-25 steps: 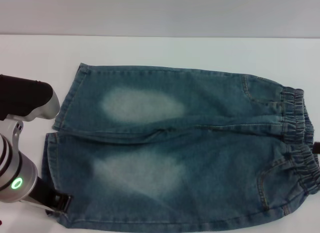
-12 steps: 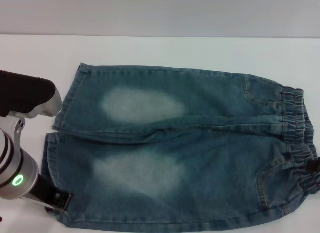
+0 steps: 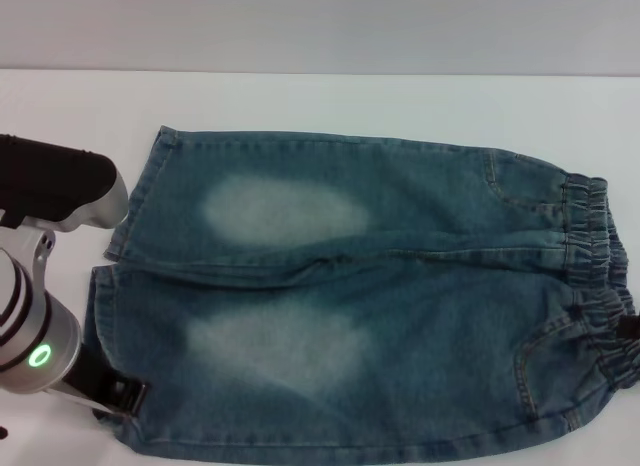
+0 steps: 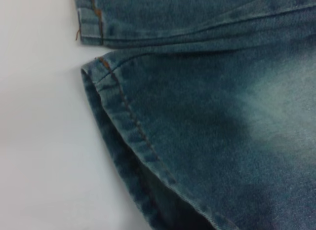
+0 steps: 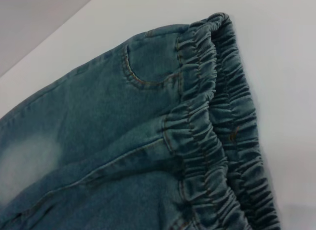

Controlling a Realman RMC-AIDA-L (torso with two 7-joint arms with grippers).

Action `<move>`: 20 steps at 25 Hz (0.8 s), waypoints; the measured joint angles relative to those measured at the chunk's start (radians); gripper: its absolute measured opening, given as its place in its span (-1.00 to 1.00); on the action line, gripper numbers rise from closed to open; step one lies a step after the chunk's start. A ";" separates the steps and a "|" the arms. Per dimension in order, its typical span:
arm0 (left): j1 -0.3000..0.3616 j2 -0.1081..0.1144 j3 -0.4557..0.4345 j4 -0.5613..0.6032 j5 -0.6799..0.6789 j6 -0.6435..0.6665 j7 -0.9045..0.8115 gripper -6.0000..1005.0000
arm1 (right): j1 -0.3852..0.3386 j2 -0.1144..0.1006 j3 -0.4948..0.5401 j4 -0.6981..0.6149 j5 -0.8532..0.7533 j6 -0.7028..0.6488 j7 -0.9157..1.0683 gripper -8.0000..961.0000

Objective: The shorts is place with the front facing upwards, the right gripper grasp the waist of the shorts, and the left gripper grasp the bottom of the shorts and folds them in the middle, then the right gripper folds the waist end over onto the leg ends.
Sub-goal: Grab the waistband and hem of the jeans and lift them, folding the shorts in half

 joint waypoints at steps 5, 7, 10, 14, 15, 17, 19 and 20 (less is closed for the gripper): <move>-0.006 -0.001 0.000 -0.001 0.000 0.000 0.001 -0.90 | 0.008 0.000 0.000 0.014 -0.006 -0.007 -0.007 0.66; -0.008 -0.001 0.000 -0.002 -0.001 0.001 0.001 -0.90 | 0.013 0.000 0.000 0.024 -0.006 -0.010 -0.010 0.65; -0.013 -0.002 0.000 -0.004 -0.001 0.001 0.001 -0.90 | 0.023 0.000 -0.002 0.033 -0.004 -0.011 -0.012 0.65; -0.018 -0.002 0.000 -0.006 -0.001 0.005 0.001 -0.90 | 0.030 -0.001 -0.018 0.036 0.000 -0.012 -0.013 0.65; -0.018 -0.002 0.000 -0.006 -0.001 0.005 0.001 -0.90 | 0.032 -0.001 -0.021 0.037 0.001 -0.012 -0.013 0.64; -0.020 -0.002 0.000 -0.007 -0.002 0.006 0.001 -0.90 | 0.036 -0.001 -0.023 0.041 0.002 -0.013 -0.013 0.64; -0.022 -0.002 0.000 -0.009 -0.002 0.006 0.002 -0.90 | 0.038 -0.001 -0.023 0.044 0.003 -0.013 -0.013 0.64; -0.022 -0.002 0.000 -0.011 -0.002 0.006 0.003 -0.90 | 0.038 -0.001 -0.023 0.044 0.003 -0.013 -0.013 0.64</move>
